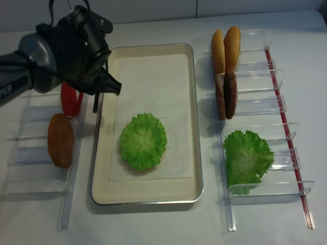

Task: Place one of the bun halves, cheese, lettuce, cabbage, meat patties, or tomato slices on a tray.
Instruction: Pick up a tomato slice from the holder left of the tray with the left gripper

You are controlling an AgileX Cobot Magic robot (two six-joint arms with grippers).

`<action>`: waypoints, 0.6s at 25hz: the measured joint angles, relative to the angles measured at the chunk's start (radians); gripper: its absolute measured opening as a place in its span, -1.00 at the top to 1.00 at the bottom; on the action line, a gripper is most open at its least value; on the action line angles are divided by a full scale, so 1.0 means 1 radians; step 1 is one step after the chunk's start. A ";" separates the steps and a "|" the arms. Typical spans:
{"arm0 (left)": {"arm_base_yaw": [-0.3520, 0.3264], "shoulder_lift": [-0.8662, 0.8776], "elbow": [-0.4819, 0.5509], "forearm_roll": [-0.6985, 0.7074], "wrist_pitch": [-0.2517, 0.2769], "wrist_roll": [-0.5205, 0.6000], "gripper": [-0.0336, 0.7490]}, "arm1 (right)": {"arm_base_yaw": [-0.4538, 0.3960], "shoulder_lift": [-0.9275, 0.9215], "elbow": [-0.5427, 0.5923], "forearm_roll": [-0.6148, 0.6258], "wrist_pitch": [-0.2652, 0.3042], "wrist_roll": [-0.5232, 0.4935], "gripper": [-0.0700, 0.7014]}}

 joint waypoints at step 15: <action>0.000 -0.008 0.000 0.009 0.026 -0.002 0.80 | 0.000 0.000 0.000 0.000 0.000 -0.002 -0.98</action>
